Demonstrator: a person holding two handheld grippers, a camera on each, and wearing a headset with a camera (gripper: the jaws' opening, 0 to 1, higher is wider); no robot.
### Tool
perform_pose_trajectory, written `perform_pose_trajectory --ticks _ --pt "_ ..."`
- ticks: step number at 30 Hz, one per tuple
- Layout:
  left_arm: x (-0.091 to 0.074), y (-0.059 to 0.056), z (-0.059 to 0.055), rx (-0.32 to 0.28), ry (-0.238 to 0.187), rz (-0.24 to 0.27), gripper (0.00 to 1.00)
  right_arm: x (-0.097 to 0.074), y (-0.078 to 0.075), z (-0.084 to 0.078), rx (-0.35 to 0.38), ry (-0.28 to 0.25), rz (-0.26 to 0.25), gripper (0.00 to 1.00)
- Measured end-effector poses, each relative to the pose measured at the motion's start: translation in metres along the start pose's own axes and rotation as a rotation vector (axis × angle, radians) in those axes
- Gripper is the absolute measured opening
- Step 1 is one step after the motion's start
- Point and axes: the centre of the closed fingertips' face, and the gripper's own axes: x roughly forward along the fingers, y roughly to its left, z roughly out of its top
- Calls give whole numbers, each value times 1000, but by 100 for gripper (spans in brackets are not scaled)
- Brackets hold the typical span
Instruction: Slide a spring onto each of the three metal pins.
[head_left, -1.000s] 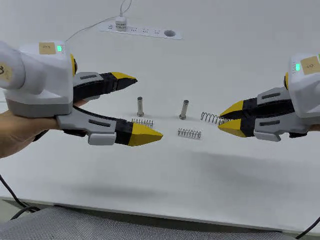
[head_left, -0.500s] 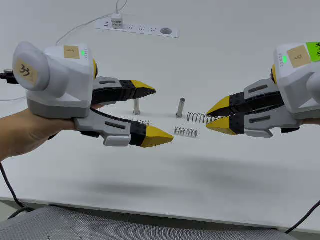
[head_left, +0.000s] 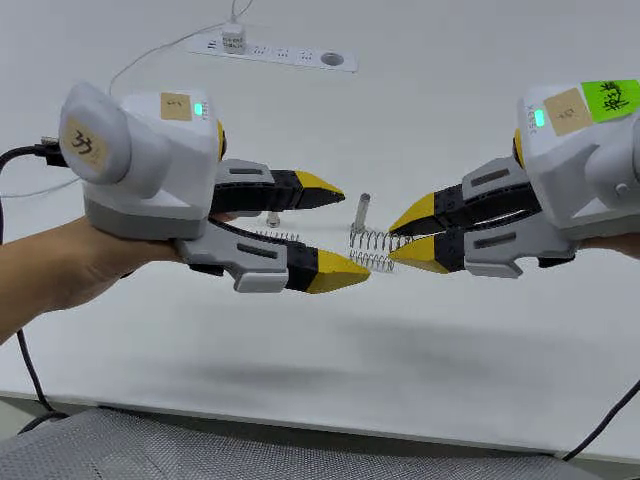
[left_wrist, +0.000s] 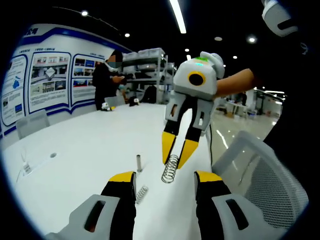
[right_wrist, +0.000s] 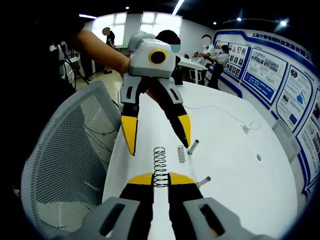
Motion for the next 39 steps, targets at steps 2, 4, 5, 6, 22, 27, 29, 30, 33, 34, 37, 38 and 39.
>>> perform_pose_trajectory --ticks 2,4,5,6,22,27,29,30,33,34,37,38,39 --pt "1 -1 0 -2 -1 -7 44 1 2 1 -6 4 7 10" --pt "1 -2 0 -1 -1 -13 41 1 3 2 -7 3 10 10" --pt "1 -3 -1 1 4 -19 39 2 4 2 -9 4 12 10" --pt "1 -3 -2 2 9 -24 37 2 5 2 -12 4 13 10" --pt "2 -12 -9 20 37 -53 18 7 12 9 -10 -13 47 10" --pt "2 -15 -10 25 44 -65 13 8 13 10 -11 -13 52 10" --pt "2 -16 -11 29 50 -67 12 8 14 10 -15 -13 58 10" --pt "1 -16 -11 32 53 -70 12 9 14 9 -17 -14 61 10" --pt "1 -18 -11 45 58 -70 11 9 16 10 -16 -22 64 10" --pt "0 -18 -12 49 61 -73 10 9 16 9 -10 -24 70 10" --pt "0 -21 -12 75 65 -80 10 9 18 10 8 -37 81 11" --pt "-1 -22 -12 76 66 -85 10 9 19 10 16 -41 88 11" --pt "-1 -22 -12 82 65 -85 10 8 19 10 17 -43 86 11"
